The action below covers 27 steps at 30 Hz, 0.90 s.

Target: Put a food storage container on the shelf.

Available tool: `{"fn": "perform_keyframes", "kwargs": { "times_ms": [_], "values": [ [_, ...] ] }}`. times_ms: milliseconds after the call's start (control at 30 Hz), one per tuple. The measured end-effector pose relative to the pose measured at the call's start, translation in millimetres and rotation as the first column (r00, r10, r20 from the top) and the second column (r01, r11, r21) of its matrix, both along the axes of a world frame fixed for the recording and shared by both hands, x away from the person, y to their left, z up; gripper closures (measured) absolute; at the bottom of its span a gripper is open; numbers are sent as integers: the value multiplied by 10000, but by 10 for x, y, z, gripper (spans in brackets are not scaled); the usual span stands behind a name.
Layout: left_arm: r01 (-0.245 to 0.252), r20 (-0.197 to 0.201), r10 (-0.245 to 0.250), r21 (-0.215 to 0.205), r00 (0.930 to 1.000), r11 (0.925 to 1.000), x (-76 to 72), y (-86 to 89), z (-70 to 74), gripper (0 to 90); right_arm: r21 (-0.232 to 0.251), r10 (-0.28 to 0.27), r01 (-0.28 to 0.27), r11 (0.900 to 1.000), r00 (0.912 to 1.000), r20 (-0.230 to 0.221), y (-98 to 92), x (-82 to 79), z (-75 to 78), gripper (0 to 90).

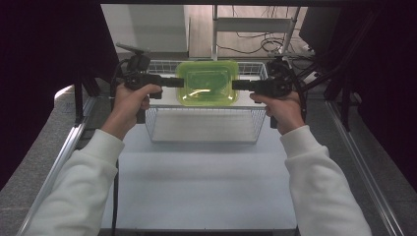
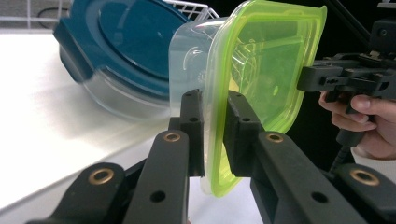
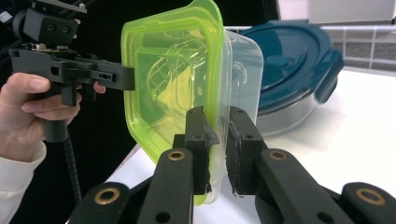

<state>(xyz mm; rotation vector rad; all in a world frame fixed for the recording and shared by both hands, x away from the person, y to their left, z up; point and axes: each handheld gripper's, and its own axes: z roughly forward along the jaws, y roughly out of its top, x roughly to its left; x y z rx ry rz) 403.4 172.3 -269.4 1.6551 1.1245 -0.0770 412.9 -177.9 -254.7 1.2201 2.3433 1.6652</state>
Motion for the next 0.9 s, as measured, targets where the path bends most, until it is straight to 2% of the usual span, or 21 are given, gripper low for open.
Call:
{"fn": "perform_keyframes", "kwargs": {
  "times_ms": [67,300,433,667,800,900],
  "values": [
    [11,-106,-11,-39,9999,10000,74,12,36,796,-5,-52,52,10000,10000,-23,10,55,34,792],
    [17,-46,-17,9,10000,10000,258,49,182,797,164,-90,93,9998,9998,-199,40,235,162,792],
    [41,-219,-42,-25,9998,10000,376,76,220,797,186,-120,126,9997,9994,-313,64,354,216,792],
    [-91,-573,96,93,9983,9999,529,94,238,796,158,-194,203,9997,9981,-578,103,513,222,793],
    [-164,-758,178,189,9970,9997,594,79,187,796,224,-246,271,9994,9940,-1066,99,621,160,794],
    [-215,-912,211,-38,9956,9998,633,88,168,793,353,-341,398,9986,9881,-1498,89,706,97,792]
  ]
}}
